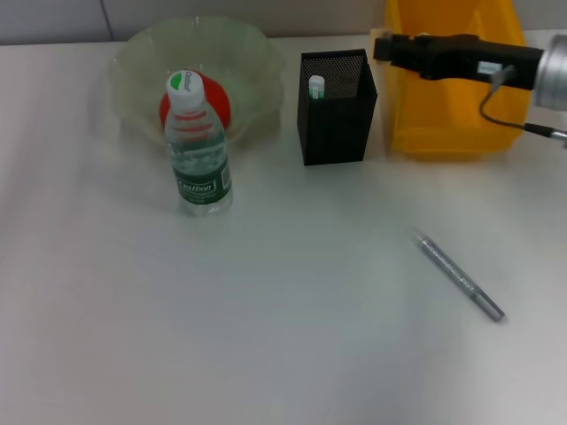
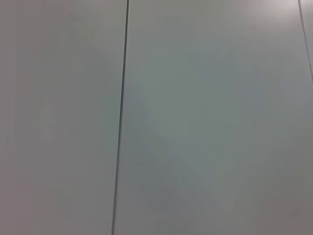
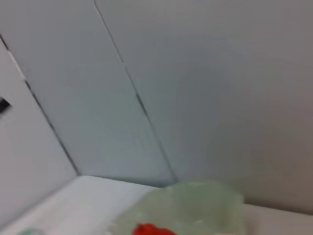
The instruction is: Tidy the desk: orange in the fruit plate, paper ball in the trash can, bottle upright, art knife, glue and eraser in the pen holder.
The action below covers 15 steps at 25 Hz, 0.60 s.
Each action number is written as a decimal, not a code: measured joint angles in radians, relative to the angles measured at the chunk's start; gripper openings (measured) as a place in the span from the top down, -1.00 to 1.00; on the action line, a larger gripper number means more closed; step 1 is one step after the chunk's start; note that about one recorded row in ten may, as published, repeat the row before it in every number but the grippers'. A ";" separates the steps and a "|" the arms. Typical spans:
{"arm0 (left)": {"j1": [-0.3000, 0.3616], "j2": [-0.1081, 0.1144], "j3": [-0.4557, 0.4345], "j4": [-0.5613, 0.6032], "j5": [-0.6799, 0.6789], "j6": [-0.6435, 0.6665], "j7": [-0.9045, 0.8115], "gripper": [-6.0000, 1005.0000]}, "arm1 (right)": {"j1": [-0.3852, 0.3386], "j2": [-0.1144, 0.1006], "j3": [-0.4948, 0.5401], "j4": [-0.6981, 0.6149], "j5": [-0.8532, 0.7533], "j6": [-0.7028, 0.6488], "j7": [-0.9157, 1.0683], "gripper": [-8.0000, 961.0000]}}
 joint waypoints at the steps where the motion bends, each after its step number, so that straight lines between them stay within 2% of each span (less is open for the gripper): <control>1: 0.000 0.000 0.000 0.000 0.000 0.000 0.000 -0.42 | 0.000 0.000 0.000 0.000 0.000 0.000 0.000 0.44; 5: -0.003 0.000 0.000 0.000 -0.001 0.000 0.000 -0.42 | 0.049 0.006 -0.034 0.043 -0.023 0.074 -0.052 0.43; 10: -0.001 -0.003 0.000 0.000 -0.002 0.000 -0.003 -0.42 | 0.077 0.004 -0.083 0.066 -0.028 0.113 -0.049 0.42; 15: 0.002 -0.003 0.000 0.001 -0.002 0.000 -0.005 -0.42 | 0.083 0.001 -0.091 0.077 -0.030 0.114 -0.048 0.41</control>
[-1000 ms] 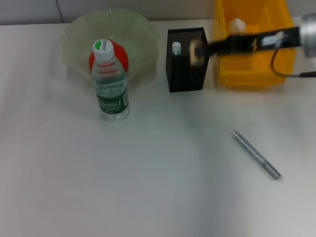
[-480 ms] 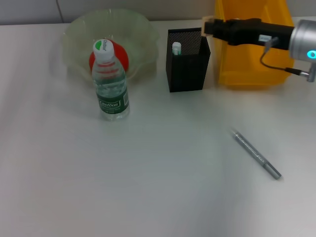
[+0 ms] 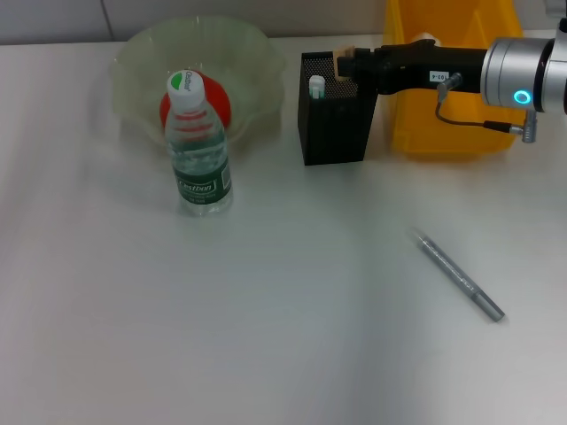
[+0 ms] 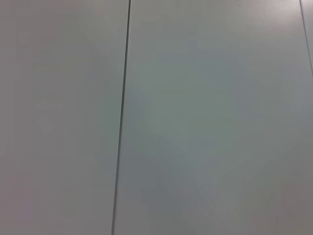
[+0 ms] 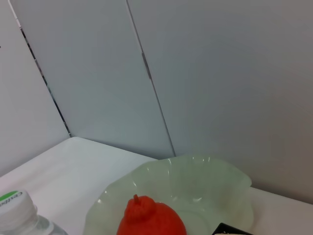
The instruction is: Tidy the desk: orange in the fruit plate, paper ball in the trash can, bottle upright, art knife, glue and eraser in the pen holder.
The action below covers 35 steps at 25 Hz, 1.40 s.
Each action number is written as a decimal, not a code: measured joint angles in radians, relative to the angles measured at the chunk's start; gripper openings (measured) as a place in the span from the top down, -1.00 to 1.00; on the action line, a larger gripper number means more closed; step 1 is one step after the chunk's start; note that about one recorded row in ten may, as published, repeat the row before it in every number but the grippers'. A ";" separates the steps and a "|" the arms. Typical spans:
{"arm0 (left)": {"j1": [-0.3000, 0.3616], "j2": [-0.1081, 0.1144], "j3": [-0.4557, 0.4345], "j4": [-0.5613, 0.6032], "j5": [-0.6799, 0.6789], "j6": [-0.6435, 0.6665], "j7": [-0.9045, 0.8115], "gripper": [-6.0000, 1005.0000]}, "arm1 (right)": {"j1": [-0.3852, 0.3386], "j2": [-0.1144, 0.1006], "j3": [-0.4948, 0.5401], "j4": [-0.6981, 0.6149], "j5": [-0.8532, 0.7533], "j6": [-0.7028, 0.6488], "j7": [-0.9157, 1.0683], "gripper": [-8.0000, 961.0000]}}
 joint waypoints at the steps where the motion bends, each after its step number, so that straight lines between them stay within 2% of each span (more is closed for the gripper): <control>1: 0.000 0.000 0.000 0.000 0.000 0.000 0.000 -0.42 | 0.000 0.000 0.000 0.000 0.000 0.000 0.000 0.41; 4: 0.000 0.000 0.002 0.000 0.000 0.000 0.000 -0.42 | 0.000 0.000 0.000 -0.001 0.000 0.001 0.000 0.40; 11: 0.004 0.000 0.008 -0.001 0.000 0.004 0.003 -0.42 | -0.002 -0.001 -0.004 -0.009 -0.001 -0.002 0.025 0.12; 14: 0.005 0.000 0.009 -0.002 0.000 0.005 0.001 -0.42 | -0.023 -0.002 -0.013 -0.086 -0.025 -0.062 0.114 0.00; 15: 0.006 0.000 0.009 -0.001 0.000 0.005 -0.001 -0.42 | -0.048 -0.003 -0.035 -0.209 -0.091 -0.146 0.261 -0.04; 16: 0.007 0.000 0.009 -0.002 0.000 0.005 -0.004 -0.42 | -0.048 -0.003 -0.035 -0.209 -0.091 -0.146 0.261 -0.07; 20: 0.008 0.000 0.007 -0.005 0.000 0.008 -0.010 -0.42 | -0.069 -0.011 -0.079 -0.509 -0.295 -0.342 0.662 -0.18; 22: 0.008 0.000 0.006 -0.005 0.000 0.011 -0.010 -0.42 | -0.046 -0.018 -0.079 -0.619 -0.399 -0.461 0.864 -0.17; 24: 0.009 0.000 0.003 -0.005 0.000 0.013 -0.015 -0.42 | 0.003 -0.030 -0.080 -0.658 -0.507 -0.575 1.005 -0.16; 25: 0.009 0.001 0.003 -0.005 0.000 0.013 -0.017 -0.42 | 0.071 -0.042 -0.081 -0.631 -0.630 -0.673 1.094 -0.15; 26: 0.009 0.001 0.002 -0.005 0.000 0.013 -0.018 -0.42 | 0.071 -0.042 -0.081 -0.631 -0.630 -0.673 1.094 -0.15; 28: 0.009 0.001 0.003 -0.005 0.000 0.011 -0.017 -0.42 | 0.135 -0.046 -0.081 -0.544 -0.752 -0.712 1.140 -0.15; 30: 0.007 0.001 0.006 -0.005 0.000 0.007 -0.013 -0.42 | 0.195 -0.041 -0.084 -0.410 -0.878 -0.677 1.160 -0.15; 31: 0.007 0.001 0.006 -0.005 0.000 0.007 -0.013 -0.42 | 0.195 -0.041 -0.084 -0.410 -0.878 -0.677 1.160 -0.15; 35: 0.009 0.001 0.010 -0.005 0.000 0.010 -0.013 -0.42 | 0.259 -0.033 -0.087 -0.233 -0.913 -0.589 1.132 -0.14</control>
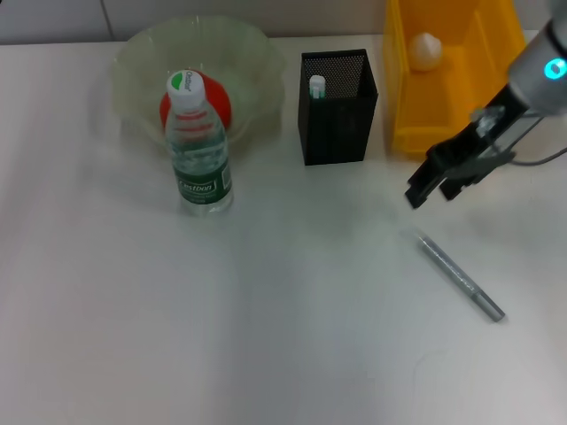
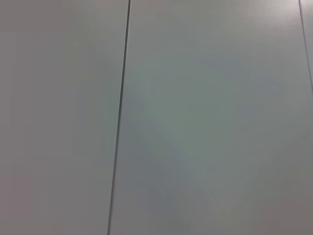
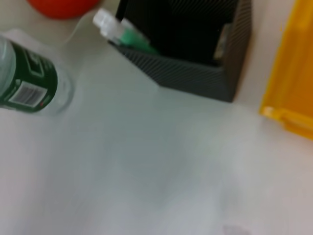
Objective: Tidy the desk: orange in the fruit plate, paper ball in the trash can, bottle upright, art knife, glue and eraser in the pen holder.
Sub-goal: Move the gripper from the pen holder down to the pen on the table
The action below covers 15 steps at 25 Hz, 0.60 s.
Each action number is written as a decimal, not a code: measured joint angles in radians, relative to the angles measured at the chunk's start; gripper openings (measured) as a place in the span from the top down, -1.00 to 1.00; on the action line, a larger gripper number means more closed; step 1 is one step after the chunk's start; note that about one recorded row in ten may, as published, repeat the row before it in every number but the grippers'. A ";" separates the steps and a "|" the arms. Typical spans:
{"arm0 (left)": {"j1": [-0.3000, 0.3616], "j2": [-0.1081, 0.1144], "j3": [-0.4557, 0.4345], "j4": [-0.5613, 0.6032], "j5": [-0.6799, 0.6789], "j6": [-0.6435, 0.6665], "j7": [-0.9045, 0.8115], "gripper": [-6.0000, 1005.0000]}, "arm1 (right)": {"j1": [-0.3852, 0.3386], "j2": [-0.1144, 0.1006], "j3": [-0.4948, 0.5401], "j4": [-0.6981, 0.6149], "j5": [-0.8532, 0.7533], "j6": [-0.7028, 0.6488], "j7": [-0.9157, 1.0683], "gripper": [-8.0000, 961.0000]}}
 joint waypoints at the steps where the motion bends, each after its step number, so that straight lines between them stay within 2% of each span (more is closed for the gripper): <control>1: 0.000 0.000 0.000 0.000 0.000 0.000 0.000 -0.42 | 0.000 0.000 0.000 0.000 0.000 0.000 0.000 -0.14; 4: 0.001 0.000 0.000 0.000 0.000 0.002 0.001 -0.42 | 0.013 0.004 -0.018 0.064 -0.002 0.042 -0.009 -0.14; 5: 0.002 0.000 0.000 0.000 0.000 0.002 0.002 -0.42 | 0.016 0.007 -0.056 0.095 -0.003 0.067 -0.009 -0.14; 15: 0.003 0.000 0.000 -0.008 0.000 0.004 0.004 -0.42 | 0.028 0.028 -0.156 0.164 -0.007 0.135 -0.001 -0.14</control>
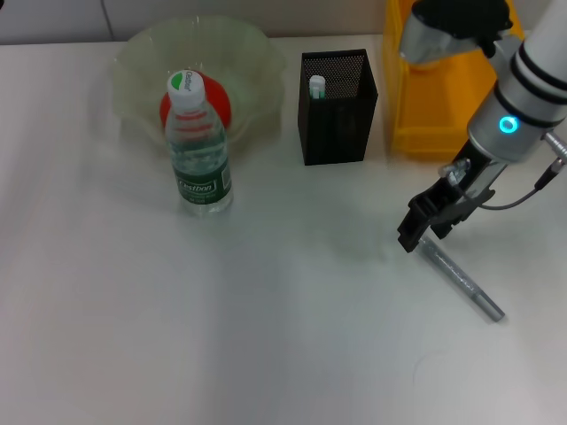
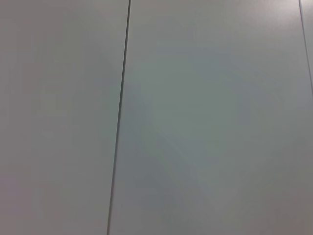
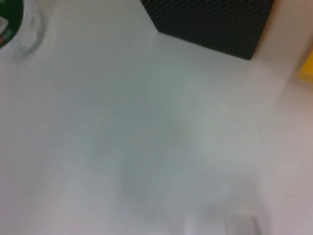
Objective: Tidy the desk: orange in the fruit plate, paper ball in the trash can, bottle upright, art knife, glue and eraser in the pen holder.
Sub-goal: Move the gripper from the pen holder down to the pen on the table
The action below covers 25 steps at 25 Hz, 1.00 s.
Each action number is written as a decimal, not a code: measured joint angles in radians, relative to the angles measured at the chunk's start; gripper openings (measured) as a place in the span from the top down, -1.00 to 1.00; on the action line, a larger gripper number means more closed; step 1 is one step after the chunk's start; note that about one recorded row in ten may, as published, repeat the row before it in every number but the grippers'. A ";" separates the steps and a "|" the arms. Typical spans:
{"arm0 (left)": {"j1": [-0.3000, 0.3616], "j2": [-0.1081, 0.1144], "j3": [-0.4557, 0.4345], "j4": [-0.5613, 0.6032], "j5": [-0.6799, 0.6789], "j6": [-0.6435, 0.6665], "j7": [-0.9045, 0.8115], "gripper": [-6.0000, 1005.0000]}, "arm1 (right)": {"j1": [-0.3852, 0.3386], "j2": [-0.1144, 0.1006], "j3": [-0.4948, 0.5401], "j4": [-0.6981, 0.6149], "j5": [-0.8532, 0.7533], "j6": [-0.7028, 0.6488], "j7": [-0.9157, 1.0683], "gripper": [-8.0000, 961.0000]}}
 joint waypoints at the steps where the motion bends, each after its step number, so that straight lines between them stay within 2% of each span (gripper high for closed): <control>1: 0.000 0.000 0.000 0.000 0.000 0.000 0.000 -0.42 | 0.004 0.001 -0.007 0.009 -0.001 0.007 0.000 -0.14; 10: 0.000 0.000 -0.003 0.000 0.000 -0.002 0.000 -0.42 | 0.034 0.018 -0.027 0.054 -0.074 0.056 0.014 -0.14; 19: 0.000 0.000 -0.007 -0.001 0.000 -0.006 0.003 -0.42 | 0.056 0.020 -0.028 0.099 -0.073 0.096 0.014 -0.14; 25: 0.000 -0.001 -0.008 -0.003 0.000 -0.005 0.003 -0.42 | 0.070 0.024 -0.028 0.128 -0.071 0.104 0.011 -0.04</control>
